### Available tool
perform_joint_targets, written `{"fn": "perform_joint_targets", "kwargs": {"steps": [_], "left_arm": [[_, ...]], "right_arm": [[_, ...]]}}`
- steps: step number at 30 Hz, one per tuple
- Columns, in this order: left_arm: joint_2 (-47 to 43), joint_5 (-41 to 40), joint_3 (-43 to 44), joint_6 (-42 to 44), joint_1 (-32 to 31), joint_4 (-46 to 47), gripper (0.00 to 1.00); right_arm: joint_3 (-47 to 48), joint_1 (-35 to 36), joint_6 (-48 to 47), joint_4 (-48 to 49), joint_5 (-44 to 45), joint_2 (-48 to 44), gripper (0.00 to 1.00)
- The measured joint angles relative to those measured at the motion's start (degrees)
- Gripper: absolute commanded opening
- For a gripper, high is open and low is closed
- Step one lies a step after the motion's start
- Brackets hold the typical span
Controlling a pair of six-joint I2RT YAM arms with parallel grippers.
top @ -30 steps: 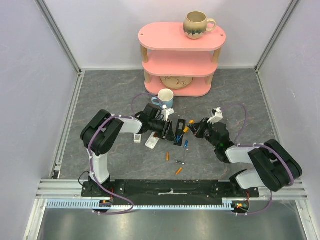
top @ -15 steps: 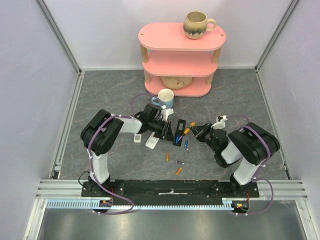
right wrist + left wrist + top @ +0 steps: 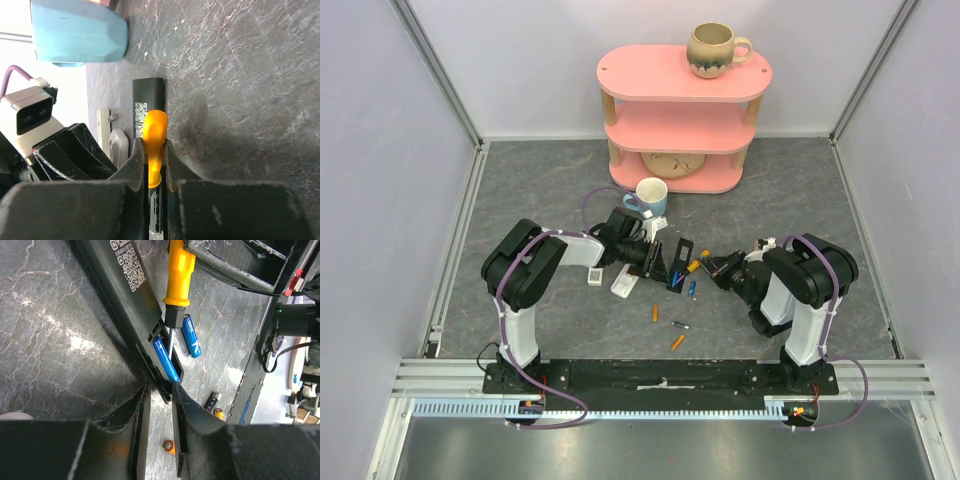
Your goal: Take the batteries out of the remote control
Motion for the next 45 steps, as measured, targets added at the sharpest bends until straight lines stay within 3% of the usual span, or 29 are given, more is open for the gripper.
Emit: {"fn": "perform_joint_targets", "kwargs": {"steps": [4,11,23,28,45], "left_arm": [[0.00,0.02,0.00,0.00,-0.02,0.02,0.26],[0.02,0.39,0.15,0.00,0.00,-0.42,0.02],[0.94,0.85,1.40,0.11,0.00,-2.12,0.02],[0.94,0.87,1.40,0.42,-0.07,-2.12,0.08],[2.08,1.25,3.04,1.42,-0.98,-3.85,0.06]], "right_arm": [[-0.26,-0.07,0.22,-0.13,-0.42,-0.44,0.00],[-0.81,-0.04,-1.01,-1.66,-0.66,-2.82,0.00],[-1.09,-0.42,-1.38,-3.93,-0.61,-5.07,0.00],[-1.42,-0.42,-2.05,-5.66,-0.26,-7.10,0.00],[-2.97,-0.74,-2.38,-8.52,0.44,-11.50,0.00]]}}
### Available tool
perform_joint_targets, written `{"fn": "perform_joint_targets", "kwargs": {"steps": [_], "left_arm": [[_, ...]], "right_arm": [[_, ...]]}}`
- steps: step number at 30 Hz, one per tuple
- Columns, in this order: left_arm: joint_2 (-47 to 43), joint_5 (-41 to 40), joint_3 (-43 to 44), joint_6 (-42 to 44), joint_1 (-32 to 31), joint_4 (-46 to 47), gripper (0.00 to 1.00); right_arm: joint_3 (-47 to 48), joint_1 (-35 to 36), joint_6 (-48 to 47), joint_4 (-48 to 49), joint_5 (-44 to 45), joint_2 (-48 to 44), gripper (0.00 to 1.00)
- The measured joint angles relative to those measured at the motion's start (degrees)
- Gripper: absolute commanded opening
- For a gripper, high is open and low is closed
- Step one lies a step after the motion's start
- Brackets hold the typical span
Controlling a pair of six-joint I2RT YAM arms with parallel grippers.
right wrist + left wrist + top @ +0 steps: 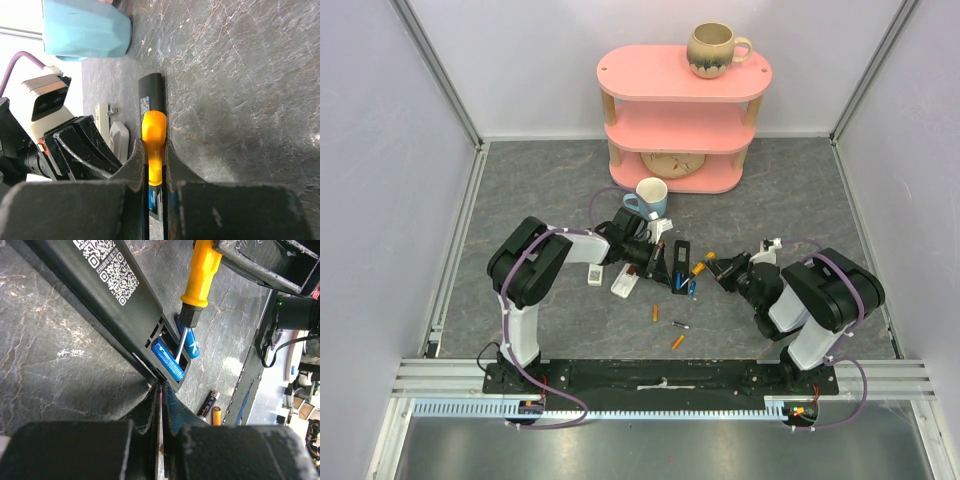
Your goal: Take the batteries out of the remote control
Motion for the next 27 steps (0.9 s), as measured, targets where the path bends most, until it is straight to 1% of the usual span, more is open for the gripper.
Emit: {"fn": "perform_joint_targets", "kwargs": {"steps": [8,13,20,27], "left_arm": [[0.66,-0.15,1.07,0.50,-0.15,-1.64,0.05],[0.79,-0.48,1.40,0.79,-0.26,-2.16,0.04],[0.90,-1.03,1.66,1.05,-0.63,-2.29,0.04],[0.87,-1.36,1.66,1.05,-0.68,-2.29,0.04]], "right_arm": [[0.00,0.00,0.37,-0.98,-0.17,-1.16,0.00],[-0.04,0.00,-0.26,-3.21,-0.17,-4.55,0.00],[0.44,0.00,-0.35,-1.16,-0.37,-12.57,0.00],[0.96,0.00,-2.21,-1.77,-0.33,-13.27,0.00]]}}
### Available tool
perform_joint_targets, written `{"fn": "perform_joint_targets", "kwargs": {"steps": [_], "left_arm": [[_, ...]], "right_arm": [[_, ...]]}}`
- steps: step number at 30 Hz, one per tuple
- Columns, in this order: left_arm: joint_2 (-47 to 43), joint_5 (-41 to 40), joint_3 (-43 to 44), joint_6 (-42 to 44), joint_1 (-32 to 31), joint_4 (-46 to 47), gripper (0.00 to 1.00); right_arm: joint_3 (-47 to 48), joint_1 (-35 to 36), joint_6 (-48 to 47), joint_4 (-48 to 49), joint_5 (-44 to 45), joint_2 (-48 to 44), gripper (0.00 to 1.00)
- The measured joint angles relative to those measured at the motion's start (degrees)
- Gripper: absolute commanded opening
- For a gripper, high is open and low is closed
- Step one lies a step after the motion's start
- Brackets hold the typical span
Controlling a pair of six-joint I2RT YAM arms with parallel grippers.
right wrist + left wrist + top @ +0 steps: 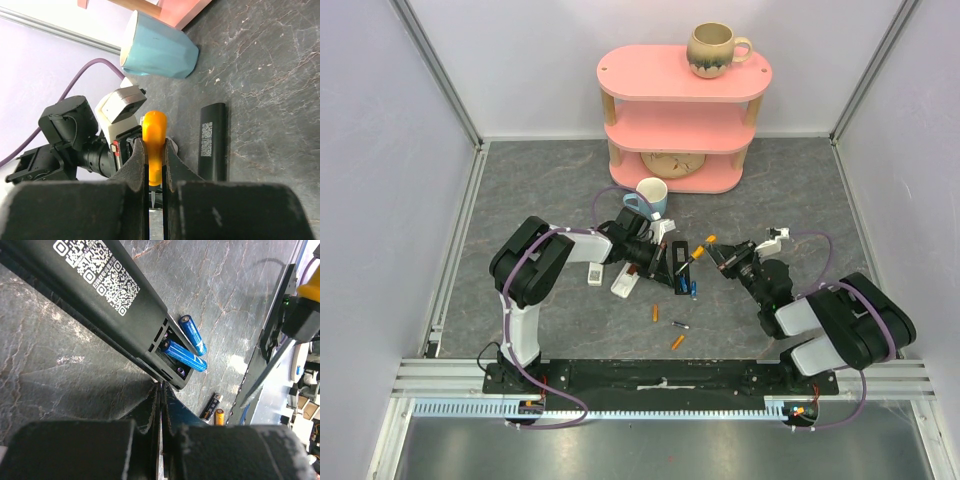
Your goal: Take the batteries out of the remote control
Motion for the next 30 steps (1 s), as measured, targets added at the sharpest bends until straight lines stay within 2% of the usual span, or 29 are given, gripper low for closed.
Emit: {"fn": "perform_joint_targets", "kwargs": {"steps": [6,15,23,30], "left_arm": [[-0.04,-0.20,0.00,0.00,-0.09,0.24,0.06],[-0.07,-0.33,-0.04,0.00,-0.11,0.46,0.08],[-0.07,-0.31,-0.04,0.00,-0.11,0.50,0.11],[-0.07,-0.31,-0.04,0.00,-0.11,0.70,0.12]], "right_arm": [[1.22,0.00,-4.37,-7.72,0.63,-5.20,0.00],[8.66,0.00,-18.36,-29.46,4.81,-17.64,0.00],[14.19,1.92,-26.62,-40.46,6.67,-16.00,0.00],[15.30,6.56,-29.42,-43.78,8.33,-13.29,0.00]]}}
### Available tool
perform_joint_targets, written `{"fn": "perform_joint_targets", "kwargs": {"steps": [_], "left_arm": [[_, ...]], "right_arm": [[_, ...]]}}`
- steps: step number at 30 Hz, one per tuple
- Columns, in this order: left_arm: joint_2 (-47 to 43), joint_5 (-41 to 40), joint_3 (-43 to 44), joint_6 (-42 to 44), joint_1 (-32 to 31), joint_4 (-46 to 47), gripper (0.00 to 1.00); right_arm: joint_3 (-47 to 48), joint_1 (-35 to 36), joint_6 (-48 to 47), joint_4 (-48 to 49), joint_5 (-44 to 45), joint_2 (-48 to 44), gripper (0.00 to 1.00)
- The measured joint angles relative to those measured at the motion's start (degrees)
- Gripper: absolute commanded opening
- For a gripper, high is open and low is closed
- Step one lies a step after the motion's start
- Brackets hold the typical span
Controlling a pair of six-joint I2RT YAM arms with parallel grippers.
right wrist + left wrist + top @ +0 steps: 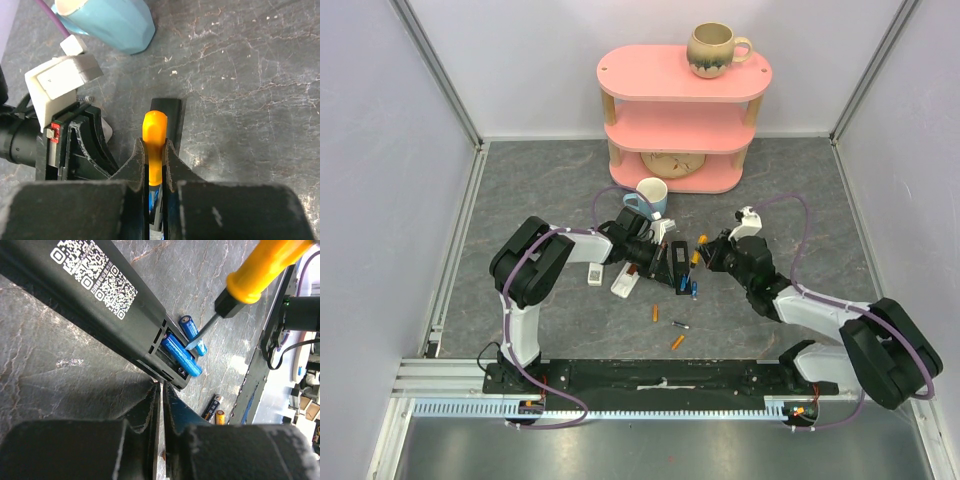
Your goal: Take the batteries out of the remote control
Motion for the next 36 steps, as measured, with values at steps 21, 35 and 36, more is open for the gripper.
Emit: {"fn": "perform_joint_targets", "kwargs": {"steps": [21,35,36], "left_arm": [[0.00,0.02,0.00,0.00,-0.07,0.20,0.12],[0.00,0.11,0.00,0.04,-0.07,0.37,0.12],[0.00,0.11,0.00,0.04,-0.07,0.39,0.12]], "right_arm": [[-4.17,4.39,7.45,7.58,10.29,4.59,0.00],[-10.23,5.51,16.98,15.58,19.50,3.96,0.00],[-10.23,5.51,17.00,15.74,20.11,4.02,0.00]]}}
